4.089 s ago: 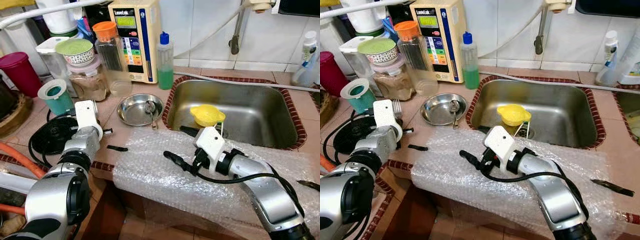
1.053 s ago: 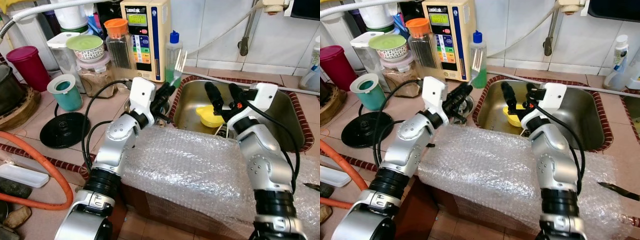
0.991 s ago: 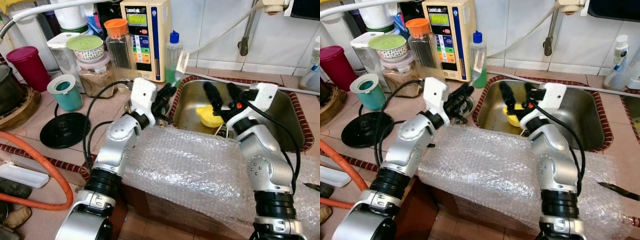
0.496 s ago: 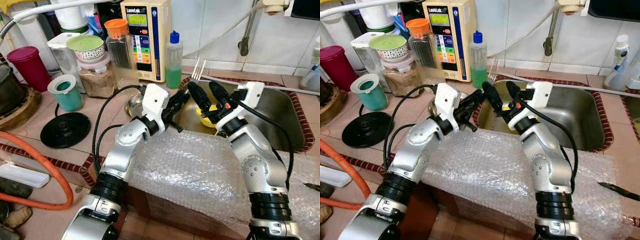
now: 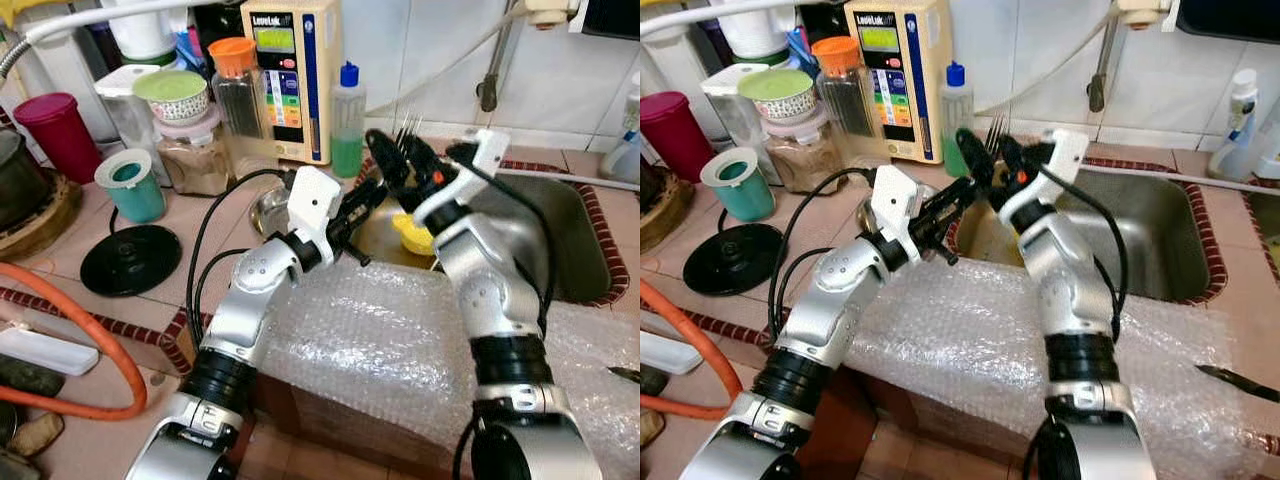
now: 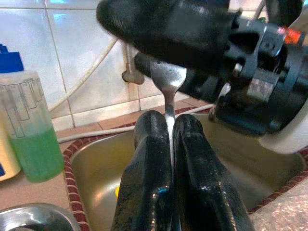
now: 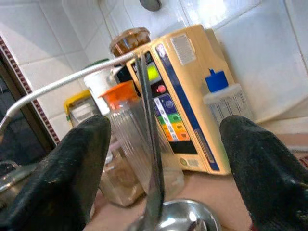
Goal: Kitchen organization
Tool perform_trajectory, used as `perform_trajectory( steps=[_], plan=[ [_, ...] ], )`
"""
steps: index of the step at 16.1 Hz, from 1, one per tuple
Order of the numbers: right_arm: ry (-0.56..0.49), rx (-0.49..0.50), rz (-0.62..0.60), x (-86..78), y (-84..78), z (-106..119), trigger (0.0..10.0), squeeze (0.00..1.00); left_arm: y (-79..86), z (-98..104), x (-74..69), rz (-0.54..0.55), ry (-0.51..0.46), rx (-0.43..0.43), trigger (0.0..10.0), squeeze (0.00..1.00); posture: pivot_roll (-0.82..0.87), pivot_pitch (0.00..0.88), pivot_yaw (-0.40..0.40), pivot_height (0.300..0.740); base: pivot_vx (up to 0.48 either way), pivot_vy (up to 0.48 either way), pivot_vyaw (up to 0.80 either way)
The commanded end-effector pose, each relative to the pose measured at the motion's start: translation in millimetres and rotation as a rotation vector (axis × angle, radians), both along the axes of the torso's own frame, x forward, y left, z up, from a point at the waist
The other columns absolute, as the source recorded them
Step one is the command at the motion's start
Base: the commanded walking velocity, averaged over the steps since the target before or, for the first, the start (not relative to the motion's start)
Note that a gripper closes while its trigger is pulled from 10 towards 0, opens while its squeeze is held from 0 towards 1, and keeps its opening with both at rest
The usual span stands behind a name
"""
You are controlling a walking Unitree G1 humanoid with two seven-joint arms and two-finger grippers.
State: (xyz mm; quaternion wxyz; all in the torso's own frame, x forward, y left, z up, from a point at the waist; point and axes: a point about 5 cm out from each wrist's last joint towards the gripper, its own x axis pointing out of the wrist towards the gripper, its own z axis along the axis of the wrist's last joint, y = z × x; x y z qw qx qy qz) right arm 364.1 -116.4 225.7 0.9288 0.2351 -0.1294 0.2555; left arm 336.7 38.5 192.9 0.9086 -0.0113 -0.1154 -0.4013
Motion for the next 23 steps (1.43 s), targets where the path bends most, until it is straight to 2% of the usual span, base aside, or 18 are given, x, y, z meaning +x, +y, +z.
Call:
perform_trajectory(
  steps=[1, 3, 5, 6, 9, 11, 14, 16, 19, 20, 22, 23],
  plan=[
    [-0.004, 0.02, -0.008, 2.3, 0.3, 4, 0.0, 0.0, 2.3, 2, 0.3, 0.026, -0.019, 0.011, 0.0, 0.0, 0.06, 0.0, 0.092, 0.74, 0.0, 0.0, 0.0],
    [0.032, 0.011, -0.032, 2.8, -2.4, -2, 0.0, 0.0, 7.4, 3, 6.2, 0.081, -0.028, 0.011, 0.0, 0.0, 0.05, 0.0, 0.094, 0.74, 0.0, 0.0, 0.0],
    [0.049, 0.008, -0.038, 0.9, -4.0, -8, 0.0, 0.0, 8.1, 4, 7.9, 0.086, -0.032, 0.014, 0.0, 0.0, 0.05, 0.0, 0.097, 0.74, 0.0, 0.0, 0.0],
    [0.055, 0.004, -0.041, -0.2, -5.2, -12, 0.0, 0.0, 8.1, 4, 9.1, 0.088, -0.034, 0.016, 0.8, 0.0, 0.04, 0.0, 0.101, 0.74, 0.0, 0.0, 0.0],
    [0.076, 0.0, -0.044, -3.3, -9.2, -21, 0.0, 0.0, 3.7, 7, 10.9, 0.079, -0.047, 0.016, 0.8, 0.0, 0.04, 0.0, 0.111, 0.74, 0.0, 0.0, 0.0],
    [0.093, 0.003, -0.043, -6.7, -11.7, -26, 0.0, 0.0, 1.5, 9, 12.1, 0.074, -0.052, 0.011, 1.3, 0.0, 0.03, 0.0, 0.113, 0.74, 0.0, 0.0, 0.0],
    [0.108, 0.008, -0.054, -8.6, -16.4, -32, 0.0, 0.0, -0.8, 10, 12.3, 0.066, -0.058, 0.004, 1.1, 0.0, 0.03, 0.0, 0.112, 0.74, 0.0, 0.0, 0.0],
    [0.111, 0.019, -0.055, -7.9, -16.7, -32, 0.0, 0.0, -4.1, 10, 10.3, 0.043, -0.057, -0.012, 0.5, 0.0, 0.03, 0.0, 0.11, 0.74, 0.0, 0.0, 0.0],
    [0.115, 0.03, -0.058, -6.4, -17.2, -32, 0.0, 0.0, -9.8, 9, 7.0, 0.008, -0.058, -0.022, 1.1, 0.0, 0.03, 0.0, 0.108, 0.74, 0.0, 0.0, 0.0],
    [0.114, 0.032, -0.063, -5.9, -17.8, -32, 0.0, 0.0, -10.8, 8, 6.5, 0.003, -0.055, -0.023, 3.8, 0.0, 0.03, 0.0, 0.108, 0.74, 0.0, 0.0, 0.0],
    [0.11, 0.036, -0.085, -3.4, -21.2, -29, 0.0, 0.0, -11.7, 8, 8.2, 0.006, -0.049, -0.028, 8.0, 0.0, 0.03, 0.0, 0.103, 0.74, 0.0, 0.0, 0.0],
    [0.11, 0.038, -0.105, -1.7, -23.8, -28, 0.0, 0.0, -12.1, 9, 8.9, 0.006, -0.052, -0.028, 9.3, 0.0, 0.03, 0.0, 0.101, 0.74, 0.0, 0.0, 0.0]
  ],
)
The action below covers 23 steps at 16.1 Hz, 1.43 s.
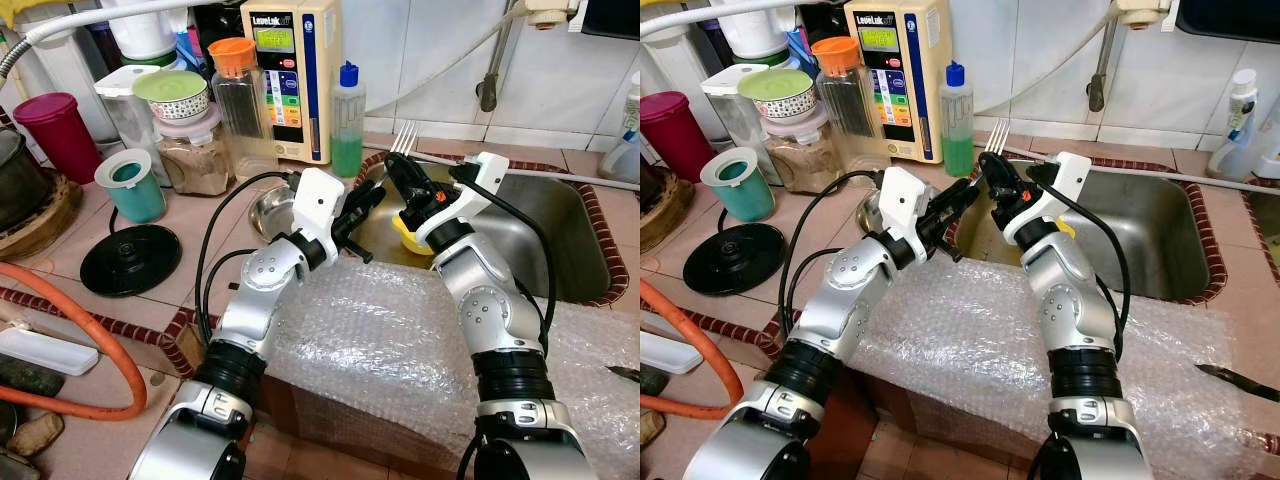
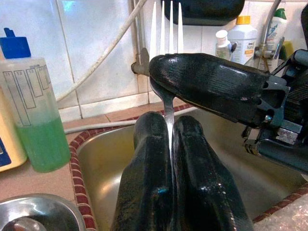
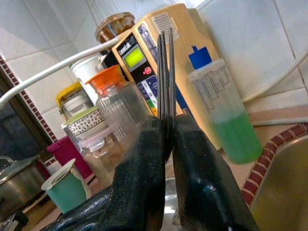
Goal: Kitchen organization
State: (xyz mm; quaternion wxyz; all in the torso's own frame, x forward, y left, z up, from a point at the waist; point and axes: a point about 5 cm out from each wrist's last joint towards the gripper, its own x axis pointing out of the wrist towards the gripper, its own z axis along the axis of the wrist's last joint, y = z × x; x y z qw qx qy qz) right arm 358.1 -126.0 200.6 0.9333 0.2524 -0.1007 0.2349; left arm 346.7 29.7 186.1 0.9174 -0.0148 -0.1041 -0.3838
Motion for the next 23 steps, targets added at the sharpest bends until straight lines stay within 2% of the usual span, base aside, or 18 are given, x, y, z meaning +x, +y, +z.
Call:
perform_trajectory(
  steps=[1, 4, 5, 6, 8, 11, 14, 15, 16, 17, 18, 19, 20, 21, 22, 23],
  plan=[
    [0.042, 0.016, -0.108, 5.8, -16.7, -4, 0.0, 0.0, -3.0, 15, -0.8, -0.03, -0.077, -0.031, 10.0, 0.0, 0.03, 0.0, 0.102, 0.74, 0.0, 0.0, 0.0],
    [0.04, -0.005, -0.199, 10.1, -26.0, -5, 0.0, 0.0, -4.1, 12, -1.5, -0.036, -0.057, -0.046, 10.0, 0.0, 0.03, 0.0, 0.102, 0.74, 0.0, 0.0, 0.0],
    [0.033, -0.027, -0.224, 11.2, -27.9, -4, 0.0, 0.0, -4.7, 12, -1.5, -0.038, -0.048, -0.061, 10.0, 0.1, 0.03, 0.0, 0.1, 0.74, 0.0, 0.0, 0.0],
    [0.034, -0.021, -0.257, 12.9, -30.9, -3, 0.0, 0.0, -5.3, 13, -1.3, -0.044, -0.035, -0.082, 10.0, 1.0, 0.03, 0.0, 0.1, 0.74, 0.0, 0.0, 0.0],
    [0.024, -0.044, -0.297, 14.4, -34.3, -1, 0.0, 0.0, -4.8, 14, -0.3, -0.05, -0.014, -0.117, 10.0, 1.0, 0.03, 0.0, 0.102, 0.74, 0.0, 0.0, 0.0],
    [-0.097, -0.293, -0.403, 16.1, -34.1, 9, 0.0, 0.0, -0.1, 10, 0.5, -0.041, 0.009, -0.12, 10.0, 1.0, 0.03, 0.0, 0.105, 0.74, 0.0, 0.0, 0.0],
    [-0.166, -0.445, -0.479, 19.3, -38.2, 16, 0.0, 0.0, 4.7, 0, -0.9, -0.036, 0.05, -0.076, 10.0, 1.0, 0.04, 0.0, 0.105, 0.74, 0.0, 0.0, 0.0],
    [-0.205, -0.537, -0.504, 20.8, -40.1, 16, 0.0, 0.0, 8.1, -7, -2.3, -0.029, 0.078, -0.062, 10.0, 1.0, 0.04, 0.0, 0.105, 0.74, 0.0, 0.0, 0.0],
    [-0.305, -0.803, -0.53, 21.2, -39.0, 13, 0.0, 0.0, 14.3, -22, -5.2, -0.03, 0.133, -0.018, 10.0, 1.0, 0.05, 0.0, 0.103, 0.74, 0.0, 0.0, 0.0],
    [-0.343, -0.905, -0.53, 20.7, -38.6, 11, 0.0, 0.0, 16.2, -26, -6.2, -0.029, 0.147, -0.003, 10.0, 1.0, 0.05, 0.0, 0.103, 0.74, 0.0, 0.0, 0.0],
    [-0.308, -0.901, -0.559, 22.1, -51.1, 8, 0.0, 0.0, 21.4, -35, -8.2, -0.026, 0.176, 0.033, 10.0, 1.0, 0.06, 0.0, 0.101, 0.74, 0.0, 0.0, 0.0],
    [-0.313, -0.989, -0.559, 22.3, -56.3, 2, 0.0, 0.0, 24.4, -40, -8.4, -0.019, 0.187, 0.057, 10.0, 1.0, 0.06, 0.0, 0.101, 0.74, 0.0, 0.0, 0.0],
    [-0.316, -1.011, -0.555, 22.2, -56.8, 1, 0.0, 0.0, 24.8, -41, -8.4, -0.018, 0.189, 0.062, 10.0, 1.0, 0.06, 0.0, 0.101, 0.74, 0.0, 0.0, 0.0],
    [-0.291, -1.025, -0.548, 21.9, -59.1, -6, 4.2, 0.0, 26.1, -41, -8.4, -0.014, 0.19, 0.063, 10.0, 1.0, 0.07, 0.0, 0.102, 0.74, 0.0, 0.0, 0.0],
    [-0.264, -1.054, -0.533, 21.6, -60.4, -15, 5.2, 0.0, 26.8, -40, -7.7, -0.01, 0.188, 0.064, 10.0, 1.0, 0.07, 0.0, 0.105, 0.74, 0.0, 0.0, 0.0],
    [-0.224, -1.065, -0.51, 21.6, -60.7, -24, 10.0, 0.0, 26.6, -39, -7.0, -0.009, 0.187, 0.067, 10.0, 1.0, 0.07, 0.0, 0.109, 0.74, 0.0, 0.0, 0.0]
  ],
)
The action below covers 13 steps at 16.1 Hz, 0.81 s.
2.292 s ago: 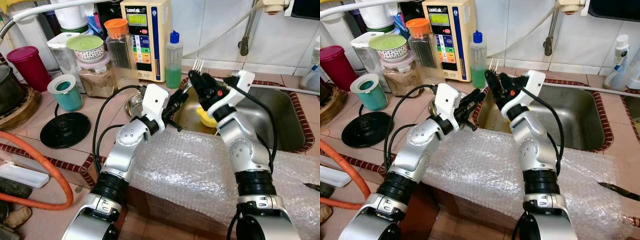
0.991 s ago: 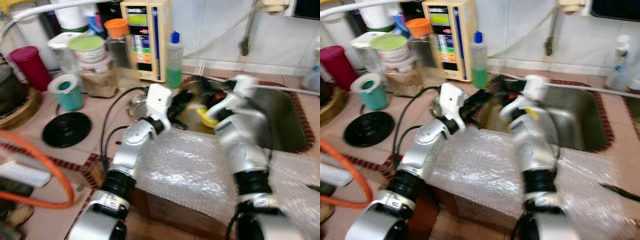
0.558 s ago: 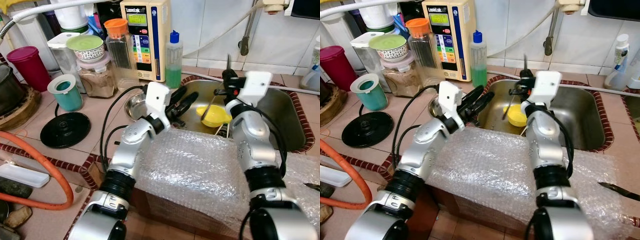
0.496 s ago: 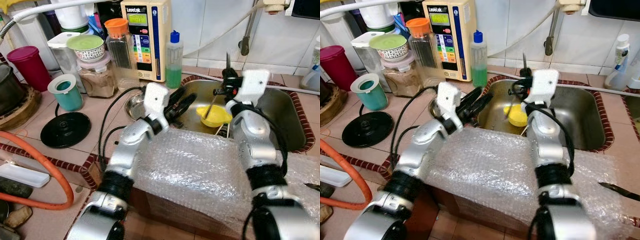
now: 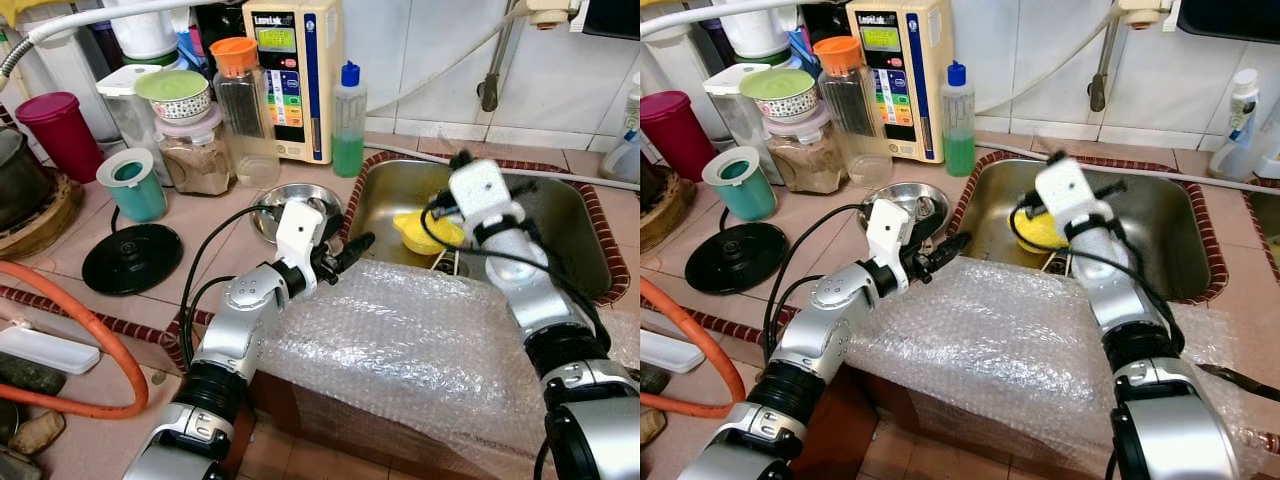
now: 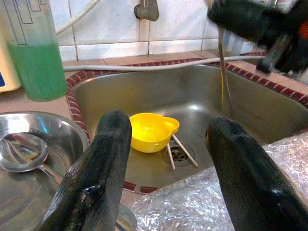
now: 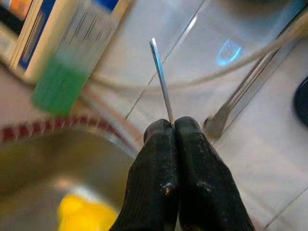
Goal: Kitchen organization
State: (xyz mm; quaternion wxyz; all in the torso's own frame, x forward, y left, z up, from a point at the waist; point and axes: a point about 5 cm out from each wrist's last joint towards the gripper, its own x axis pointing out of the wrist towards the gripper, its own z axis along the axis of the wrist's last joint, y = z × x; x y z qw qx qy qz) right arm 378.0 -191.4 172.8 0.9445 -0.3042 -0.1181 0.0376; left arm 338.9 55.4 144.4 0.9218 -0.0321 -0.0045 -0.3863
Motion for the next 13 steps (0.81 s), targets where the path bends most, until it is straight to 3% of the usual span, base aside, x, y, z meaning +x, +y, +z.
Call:
perform_trajectory(
  steps=[1, 2, 3, 9, 13],
  plan=[
    [0.032, -0.005, 0.024, 1.4, 5.0, -5, 10.0, 0.0, 0.4, 4, 1.1, -0.004, -0.011, 0.023, 10.0, 1.0, 0.07, 0.0, 0.111, 0.74, 0.0, 0.0, 0.0],
    [0.058, 0.004, 0.025, 1.0, 5.0, -10, 10.0, 0.66, 0.3, 4, 1.5, -0.004, -0.013, 0.025, 10.0, 1.0, 0.07, 0.0, 0.112, 0.74, 0.0, 0.0, 0.0],
    [0.08, 0.018, 0.016, 0.7, 3.8, -15, 10.0, 1.0, 0.5, 6, 1.8, -0.002, -0.015, 0.029, 10.0, 1.0, 0.07, 0.0, 0.113, 0.74, 0.0, 0.0, 0.0],
    [0.142, 0.053, -0.019, -2.3, -3.6, -32, 10.0, 1.0, 3.0, 7, 3.7, 0.03, -0.014, 0.03, 10.0, 1.0, 0.07, 0.0, 0.115, 0.74, 0.0, 0.0, 0.0],
    [0.111, 0.083, -0.039, -2.2, -4.2, -30, 10.0, 1.0, 5.8, 8, 8.4, 0.095, -0.022, 0.056, 10.0, 1.0, 0.07, 0.0, 0.117, 0.74, 0.0, 0.0, 0.0]
  ],
)
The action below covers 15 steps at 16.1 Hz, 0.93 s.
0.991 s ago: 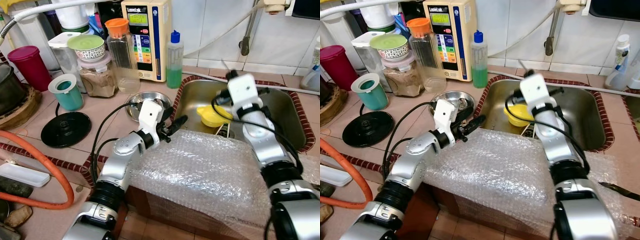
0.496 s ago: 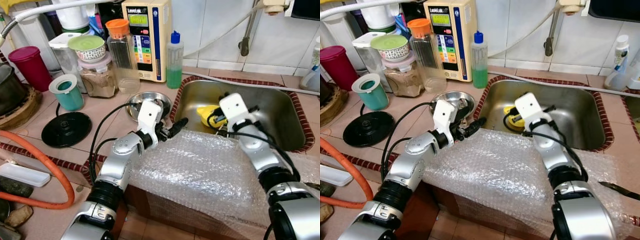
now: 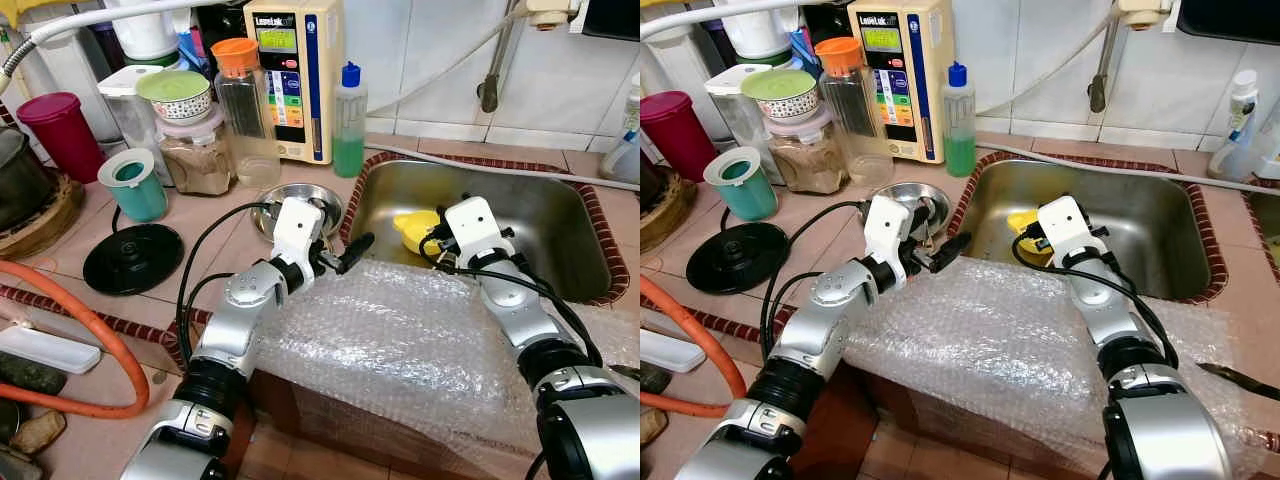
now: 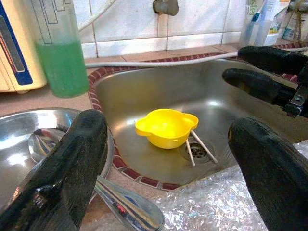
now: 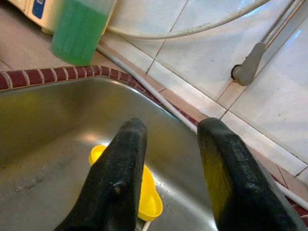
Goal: Kitchen organization
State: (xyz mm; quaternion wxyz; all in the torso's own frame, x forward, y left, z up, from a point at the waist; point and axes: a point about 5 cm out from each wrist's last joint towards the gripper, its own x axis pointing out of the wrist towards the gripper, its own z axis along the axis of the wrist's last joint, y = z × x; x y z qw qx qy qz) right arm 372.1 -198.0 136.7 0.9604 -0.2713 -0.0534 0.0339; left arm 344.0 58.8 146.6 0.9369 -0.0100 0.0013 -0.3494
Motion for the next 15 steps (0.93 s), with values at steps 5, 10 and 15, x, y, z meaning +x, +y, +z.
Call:
perform_trajectory(
  steps=[5, 10, 15],
  plan=[
    [-0.03, 0.161, -0.09, 3.8, -10.5, 9, 10.0, 1.0, 5.1, 7, 6.1, 0.066, -0.015, 0.022, 10.0, 1.0, 0.07, 0.0, 0.114, 0.74, 0.0, 0.0, 0.0],
    [-0.041, 0.193, -0.096, -4.5, -20.6, 3, 10.0, 0.33, 6.8, 8, 7.1, 0.104, -0.004, 0.01, 10.0, 1.0, 0.05, 0.0, 0.118, 0.74, 0.0, 0.0, -0.76],
    [-0.09, 0.248, -0.032, -10.6, -7.2, 4, 10.0, 0.0, 10.5, 10, 2.3, 0.164, -0.009, -0.039, 10.0, 0.0, 0.03, 0.0, 0.123, 0.74, 0.0, 0.0, -0.8]
  ],
)
